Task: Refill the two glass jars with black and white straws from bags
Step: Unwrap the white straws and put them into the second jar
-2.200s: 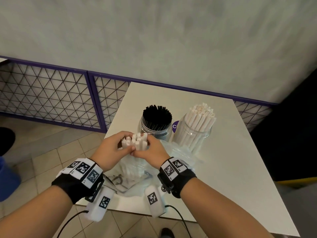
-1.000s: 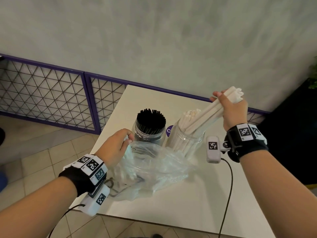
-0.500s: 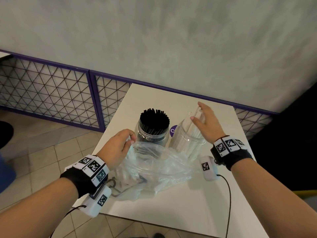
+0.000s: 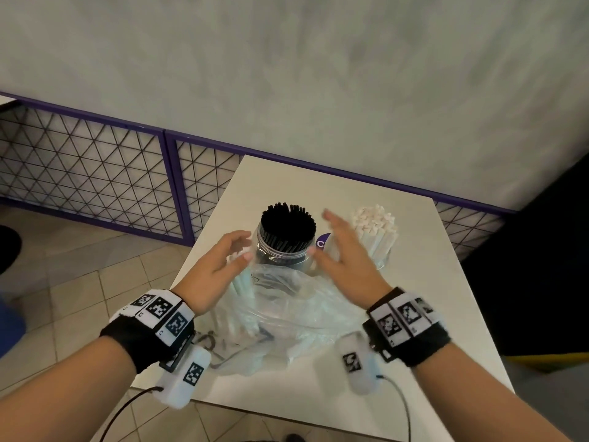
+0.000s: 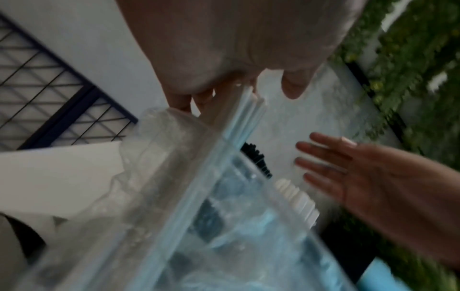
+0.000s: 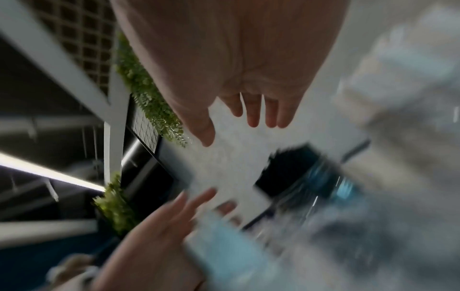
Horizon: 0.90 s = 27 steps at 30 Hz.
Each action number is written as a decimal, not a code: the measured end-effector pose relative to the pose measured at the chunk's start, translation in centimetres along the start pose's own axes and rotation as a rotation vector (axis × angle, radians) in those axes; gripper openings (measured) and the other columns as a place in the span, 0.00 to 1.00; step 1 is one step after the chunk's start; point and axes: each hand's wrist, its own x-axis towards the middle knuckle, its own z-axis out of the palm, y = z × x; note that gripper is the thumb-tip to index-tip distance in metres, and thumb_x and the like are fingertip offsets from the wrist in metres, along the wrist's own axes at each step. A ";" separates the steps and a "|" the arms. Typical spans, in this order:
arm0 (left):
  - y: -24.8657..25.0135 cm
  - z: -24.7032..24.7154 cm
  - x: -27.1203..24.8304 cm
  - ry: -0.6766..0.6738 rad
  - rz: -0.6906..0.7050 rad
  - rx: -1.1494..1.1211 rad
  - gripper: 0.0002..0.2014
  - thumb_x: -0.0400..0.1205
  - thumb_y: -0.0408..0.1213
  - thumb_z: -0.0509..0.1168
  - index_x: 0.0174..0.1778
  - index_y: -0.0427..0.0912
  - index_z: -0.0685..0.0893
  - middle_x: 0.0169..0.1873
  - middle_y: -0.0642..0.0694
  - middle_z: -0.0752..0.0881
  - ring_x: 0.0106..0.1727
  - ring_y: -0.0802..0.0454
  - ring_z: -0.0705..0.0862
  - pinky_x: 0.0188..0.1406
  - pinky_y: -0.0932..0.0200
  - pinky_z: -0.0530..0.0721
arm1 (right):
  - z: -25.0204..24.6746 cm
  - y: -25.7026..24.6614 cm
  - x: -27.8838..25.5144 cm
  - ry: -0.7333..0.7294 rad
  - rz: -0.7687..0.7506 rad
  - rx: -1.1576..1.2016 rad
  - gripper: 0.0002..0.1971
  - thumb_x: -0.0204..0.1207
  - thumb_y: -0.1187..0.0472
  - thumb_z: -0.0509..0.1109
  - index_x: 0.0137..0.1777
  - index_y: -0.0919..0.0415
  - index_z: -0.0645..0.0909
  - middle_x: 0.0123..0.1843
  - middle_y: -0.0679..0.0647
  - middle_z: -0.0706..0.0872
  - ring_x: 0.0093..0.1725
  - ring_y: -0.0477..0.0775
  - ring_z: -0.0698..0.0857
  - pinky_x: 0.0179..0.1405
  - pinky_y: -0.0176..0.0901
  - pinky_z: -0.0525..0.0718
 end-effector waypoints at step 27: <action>0.6 0.4 -1.0 -0.190 -0.022 0.427 0.20 0.78 0.53 0.60 0.67 0.63 0.71 0.68 0.59 0.77 0.63 0.58 0.77 0.59 0.62 0.71 | -1.0 -3.4 0.7 0.330 0.120 0.730 0.04 0.78 0.65 0.70 0.48 0.64 0.86 0.45 0.59 0.91 0.49 0.55 0.90 0.49 0.43 0.87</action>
